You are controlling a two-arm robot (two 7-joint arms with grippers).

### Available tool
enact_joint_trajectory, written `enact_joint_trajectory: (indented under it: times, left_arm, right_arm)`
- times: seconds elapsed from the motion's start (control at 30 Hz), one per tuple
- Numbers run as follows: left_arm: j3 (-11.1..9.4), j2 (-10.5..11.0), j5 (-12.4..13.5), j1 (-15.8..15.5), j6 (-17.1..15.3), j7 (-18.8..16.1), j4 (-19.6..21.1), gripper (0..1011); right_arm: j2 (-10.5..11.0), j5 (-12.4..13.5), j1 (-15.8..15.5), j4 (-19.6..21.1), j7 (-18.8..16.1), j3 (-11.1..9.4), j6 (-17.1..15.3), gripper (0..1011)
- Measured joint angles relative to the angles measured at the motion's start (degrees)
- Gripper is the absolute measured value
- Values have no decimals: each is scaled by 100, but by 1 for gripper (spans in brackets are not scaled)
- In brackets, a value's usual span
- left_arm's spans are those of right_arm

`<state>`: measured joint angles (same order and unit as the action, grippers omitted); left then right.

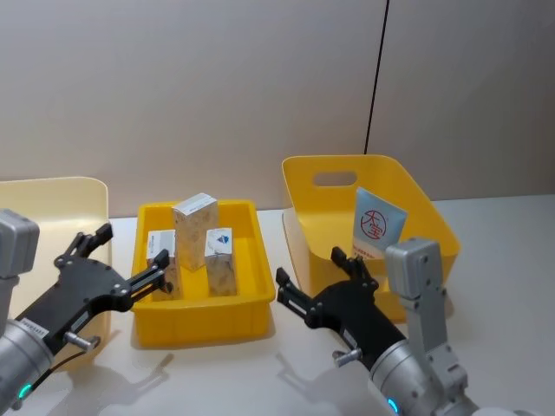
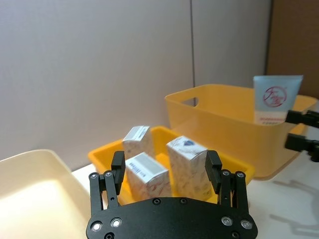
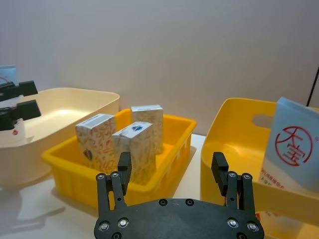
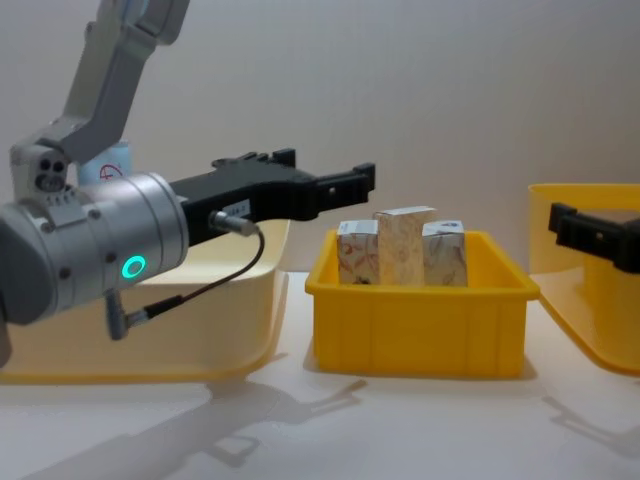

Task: Bimanual collaborative sorting of washing and personal care products

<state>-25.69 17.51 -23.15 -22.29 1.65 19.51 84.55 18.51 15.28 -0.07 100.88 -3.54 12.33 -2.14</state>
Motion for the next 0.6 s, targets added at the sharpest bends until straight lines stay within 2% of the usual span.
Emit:
enact_joint_trajectory:
  times: [0.13, 0.6]
  left_arm:
    - [-6, 66, 178, 135, -37, -292, 132, 1000]
    - [-27, 307, 814, 609, -174, -1319, 605, 1000]
  right_arm:
    - [69, 100, -64, 30, -28, 55, 19, 1001]
    - [83, 119, -78, 35, -31, 61, 21, 1001]
